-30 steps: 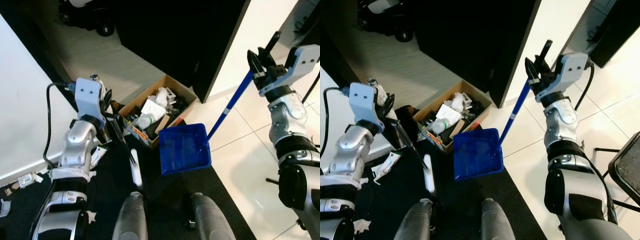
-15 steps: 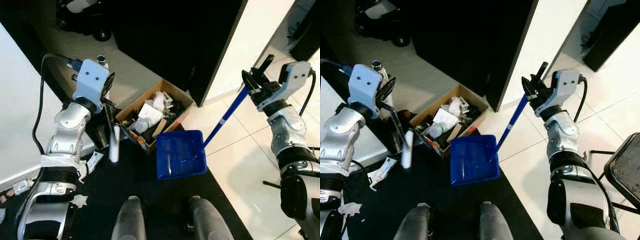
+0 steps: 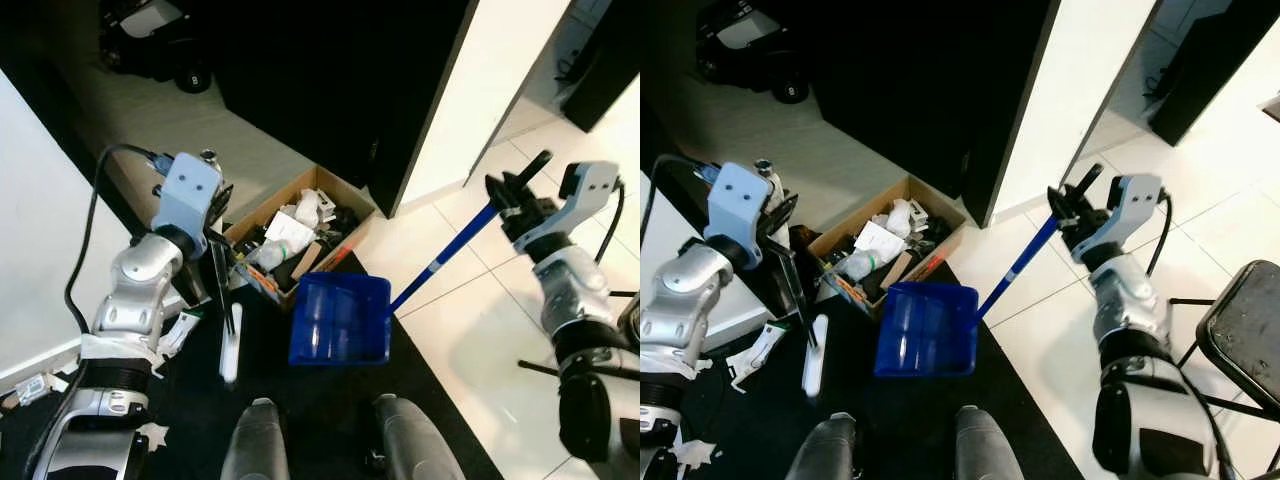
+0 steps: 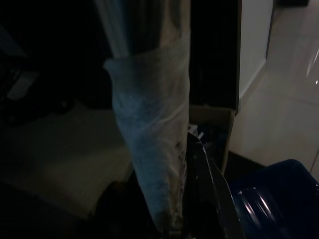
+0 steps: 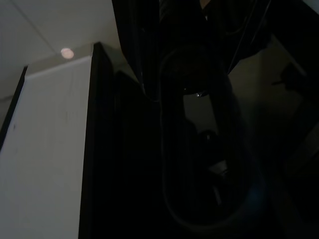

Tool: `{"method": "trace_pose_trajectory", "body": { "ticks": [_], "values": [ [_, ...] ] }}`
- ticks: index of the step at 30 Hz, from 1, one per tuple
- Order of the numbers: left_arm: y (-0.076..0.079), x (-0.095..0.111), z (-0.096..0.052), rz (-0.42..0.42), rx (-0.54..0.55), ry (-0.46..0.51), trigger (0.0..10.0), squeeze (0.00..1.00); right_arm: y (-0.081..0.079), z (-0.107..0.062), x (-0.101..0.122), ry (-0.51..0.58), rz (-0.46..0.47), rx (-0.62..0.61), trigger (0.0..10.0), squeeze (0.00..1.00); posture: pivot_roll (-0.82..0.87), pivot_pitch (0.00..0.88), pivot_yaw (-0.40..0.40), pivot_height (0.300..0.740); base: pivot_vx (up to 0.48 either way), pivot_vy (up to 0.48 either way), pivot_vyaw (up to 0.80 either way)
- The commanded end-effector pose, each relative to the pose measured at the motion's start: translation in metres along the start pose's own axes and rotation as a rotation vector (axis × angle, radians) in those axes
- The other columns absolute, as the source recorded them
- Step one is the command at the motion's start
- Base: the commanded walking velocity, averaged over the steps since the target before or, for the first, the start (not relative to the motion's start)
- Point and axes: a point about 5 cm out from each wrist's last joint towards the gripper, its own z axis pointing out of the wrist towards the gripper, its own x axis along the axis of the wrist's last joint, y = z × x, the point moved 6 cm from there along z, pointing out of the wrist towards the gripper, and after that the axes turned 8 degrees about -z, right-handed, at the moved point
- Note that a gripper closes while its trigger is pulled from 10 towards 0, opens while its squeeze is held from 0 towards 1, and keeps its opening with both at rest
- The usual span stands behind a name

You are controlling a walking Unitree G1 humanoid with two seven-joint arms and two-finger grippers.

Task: Sweep floor

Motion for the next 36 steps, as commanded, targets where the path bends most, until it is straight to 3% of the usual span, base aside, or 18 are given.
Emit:
{"method": "trace_pose_trajectory", "body": {
  "ticks": [1, 4, 8, 11, 12, 14, 18, 22, 26, 31, 36],
  "values": [
    [0.002, 0.003, 0.001, 0.030, 0.013, 0.007, 10.0, 0.00, -0.018, -0.002, -0.023, -0.080, 0.056, 0.051, 10.0, 0.00, 0.06, 0.042, -0.040, 0.740, 0.000, 0.000, 0.00],
    [0.003, 0.002, 0.000, 0.018, 0.019, 0.003, 10.0, 0.00, -0.031, -0.007, -0.038, -0.165, 0.050, 0.142, 10.0, 0.00, 0.06, 0.045, -0.043, 0.740, 0.000, 0.000, 0.00],
    [0.003, 0.000, -0.002, 0.009, 0.030, 0.005, 10.0, 0.00, -0.029, -0.016, -0.043, -0.217, -0.025, 0.201, 10.0, 0.00, 0.06, 0.049, -0.046, 0.740, 0.000, 0.000, 0.00],
    [0.002, 0.001, -0.004, -0.018, 0.053, 0.020, 10.0, 0.00, -0.004, -0.021, -0.032, -0.216, -0.047, 0.162, 10.0, 0.00, 0.06, 0.051, -0.048, 0.740, 0.000, 0.000, 0.00],
    [0.002, 0.001, -0.004, -0.018, 0.053, 0.020, 10.0, 0.00, -0.004, -0.021, -0.032, -0.216, -0.047, 0.162, 10.0, 0.00, 0.06, 0.051, -0.048, 0.740, 0.000, 0.000, 0.00],
    [0.002, 0.002, -0.004, -0.025, 0.062, 0.027, 10.0, 0.00, 0.012, -0.026, -0.021, -0.213, -0.041, 0.167, 10.0, 0.00, 0.05, 0.053, -0.050, 0.740, 0.000, 0.000, 0.00],
    [0.002, 0.003, -0.003, -0.023, 0.070, 0.034, 10.0, 0.00, 0.018, -0.039, -0.021, -0.276, -0.041, 0.242, 10.0, 0.00, 0.05, 0.055, -0.050, 0.740, 0.000, 0.000, 0.00],
    [0.001, 0.001, -0.002, -0.005, 0.079, 0.024, 10.0, 0.00, 0.023, -0.062, -0.030, -0.398, -0.067, 0.346, 10.0, 0.00, 0.04, 0.055, -0.049, 0.740, 0.000, 0.000, 0.00],
    [-0.001, 0.000, -0.004, -0.005, 0.089, 0.021, 10.0, 0.00, 0.031, -0.074, -0.025, -0.434, -0.059, 0.377, 10.0, 0.00, 0.04, 0.055, -0.051, 0.740, 0.000, 0.000, 0.00],
    [-0.006, -0.003, -0.005, -0.013, 0.120, 0.011, 10.0, 0.00, 0.040, -0.074, -0.017, -0.424, -0.073, 0.348, 10.0, 0.00, 0.03, 0.053, -0.046, 0.740, 0.000, 0.000, 0.00],
    [0.002, -0.007, -0.001, -0.111, 0.132, 0.012, 10.0, 0.00, 0.037, -0.056, -0.020, -0.356, -0.087, 0.239, 10.0, 0.00, 0.04, 0.047, -0.046, 0.740, 0.000, 0.000, 0.00]
  ]
}}
